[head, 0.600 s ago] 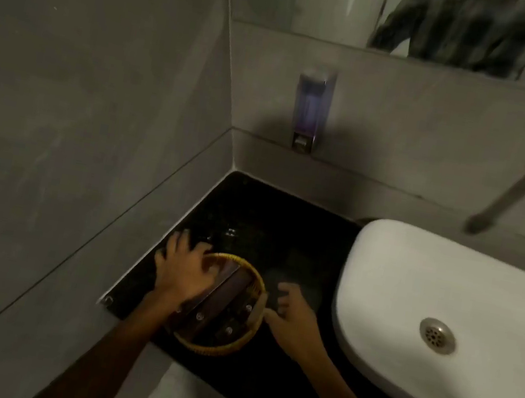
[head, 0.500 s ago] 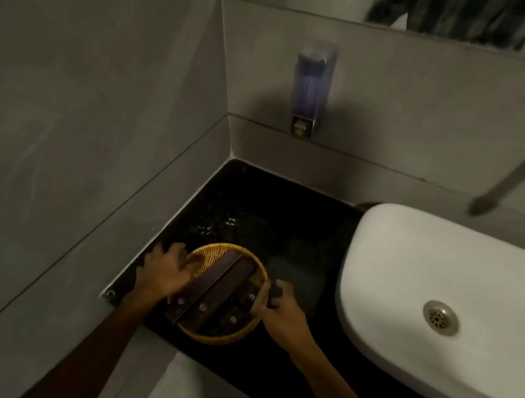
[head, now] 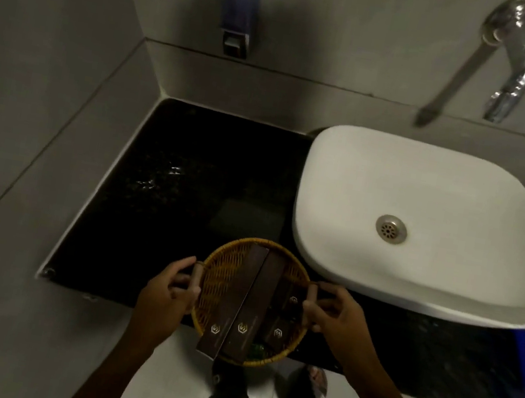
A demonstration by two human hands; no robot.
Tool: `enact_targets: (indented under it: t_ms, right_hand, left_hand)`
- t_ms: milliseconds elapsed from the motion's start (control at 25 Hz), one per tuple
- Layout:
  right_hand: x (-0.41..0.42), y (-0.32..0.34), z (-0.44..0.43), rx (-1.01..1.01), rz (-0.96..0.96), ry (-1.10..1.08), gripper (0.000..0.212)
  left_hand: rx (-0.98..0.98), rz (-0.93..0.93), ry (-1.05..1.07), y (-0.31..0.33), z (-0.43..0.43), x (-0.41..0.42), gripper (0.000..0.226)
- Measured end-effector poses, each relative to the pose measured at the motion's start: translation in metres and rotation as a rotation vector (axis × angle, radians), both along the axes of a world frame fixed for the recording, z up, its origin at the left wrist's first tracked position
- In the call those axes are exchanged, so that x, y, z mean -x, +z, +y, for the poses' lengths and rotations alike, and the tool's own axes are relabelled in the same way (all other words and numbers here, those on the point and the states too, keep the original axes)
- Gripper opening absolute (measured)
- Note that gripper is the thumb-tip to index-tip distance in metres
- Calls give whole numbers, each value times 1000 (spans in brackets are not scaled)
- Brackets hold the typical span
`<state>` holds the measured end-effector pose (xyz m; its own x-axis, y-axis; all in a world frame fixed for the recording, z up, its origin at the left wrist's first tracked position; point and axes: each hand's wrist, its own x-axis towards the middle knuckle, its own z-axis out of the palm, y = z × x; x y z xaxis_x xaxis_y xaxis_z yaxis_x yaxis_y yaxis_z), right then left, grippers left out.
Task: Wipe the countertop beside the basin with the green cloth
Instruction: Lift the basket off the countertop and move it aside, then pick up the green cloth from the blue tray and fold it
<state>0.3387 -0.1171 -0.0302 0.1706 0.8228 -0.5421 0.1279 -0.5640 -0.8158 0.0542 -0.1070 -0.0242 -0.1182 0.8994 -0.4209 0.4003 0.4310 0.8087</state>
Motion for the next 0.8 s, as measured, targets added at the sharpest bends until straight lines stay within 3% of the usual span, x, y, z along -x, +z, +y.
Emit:
enact_targets:
  t_ms: [200,280,360,520,640,800]
  right_hand:
    - [-27,-10,-15,41,-90,1,42]
    - [-43,-8,-15,25,-156,98,35]
    - [-72,-1,-17,43,-208,182,24]
    - [-175,21,-23,62,-299,176,14]
    - [-269,34,-33,23,-352,-17,15]
    - [-393,20,-57,113,-828,-242,19]
  left_hand:
    - [19,160,-92,-16,-14,-37,51]
    - [-68,378,-101,-8,-12,-43,47]
    - [-193,452,-81,11,-6,-60,42]
    - [-366,337,-174,51,8,-166,27]
    - [-569,208,-379,67,17,-271,25]
    - [-779,27,-692,72,13,-412,26]
